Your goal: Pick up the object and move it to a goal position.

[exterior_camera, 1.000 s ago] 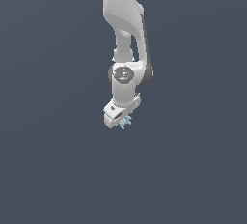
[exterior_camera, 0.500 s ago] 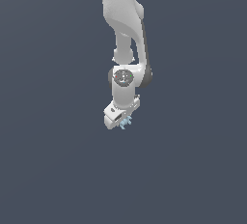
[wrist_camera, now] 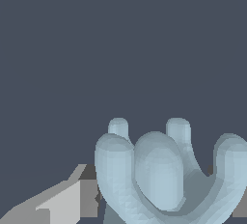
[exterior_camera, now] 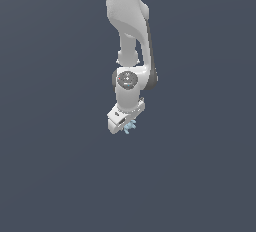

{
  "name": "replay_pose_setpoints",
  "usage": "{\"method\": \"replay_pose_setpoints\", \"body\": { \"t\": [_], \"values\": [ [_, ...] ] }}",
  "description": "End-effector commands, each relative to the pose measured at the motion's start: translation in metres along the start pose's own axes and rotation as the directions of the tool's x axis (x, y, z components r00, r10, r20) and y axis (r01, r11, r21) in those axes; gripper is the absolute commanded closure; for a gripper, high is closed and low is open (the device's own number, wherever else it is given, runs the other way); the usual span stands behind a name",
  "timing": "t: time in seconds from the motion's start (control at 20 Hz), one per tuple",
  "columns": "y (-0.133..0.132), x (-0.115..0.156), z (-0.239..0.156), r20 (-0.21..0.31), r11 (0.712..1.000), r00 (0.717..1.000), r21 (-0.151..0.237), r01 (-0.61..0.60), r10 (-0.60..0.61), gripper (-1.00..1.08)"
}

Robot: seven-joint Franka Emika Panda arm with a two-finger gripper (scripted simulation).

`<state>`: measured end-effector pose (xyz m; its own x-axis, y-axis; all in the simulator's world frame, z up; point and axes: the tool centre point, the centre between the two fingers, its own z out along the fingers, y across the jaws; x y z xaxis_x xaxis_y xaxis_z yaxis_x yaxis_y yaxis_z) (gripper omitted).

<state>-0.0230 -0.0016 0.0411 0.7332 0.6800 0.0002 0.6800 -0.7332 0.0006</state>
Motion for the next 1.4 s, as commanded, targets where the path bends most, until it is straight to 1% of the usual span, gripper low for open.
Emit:
{"method": "replay_pose_setpoints", "body": {
  "t": [0.0, 0.2, 0.35, 0.8, 1.0, 1.15, 1.35],
  "values": [
    [0.002, -0.005, -0.002, 0.0, 1.0, 1.0, 0.0, -0.001, 0.001, 1.08],
    [0.006, -0.02, -0.01, 0.0, 1.0, 1.0, 0.0, -0.001, 0.001, 1.08],
    [0.01, -0.038, -0.019, 0.0, 1.0, 1.0, 0.0, -0.001, 0.001, 1.08],
    [0.032, -0.116, -0.057, 0.0, 1.0, 1.0, 0.0, 0.0, 0.0, 1.08],
    [0.041, -0.145, -0.072, 0.0, 1.0, 1.0, 0.0, 0.0, 0.0, 1.08],
    [0.046, -0.161, -0.08, 0.0, 1.0, 1.0, 0.001, 0.0, 0.0, 1.08],
    [0.051, -0.173, -0.087, 0.0, 1.0, 1.0, 0.001, 0.0, 0.0, 1.08]
  ]
}}
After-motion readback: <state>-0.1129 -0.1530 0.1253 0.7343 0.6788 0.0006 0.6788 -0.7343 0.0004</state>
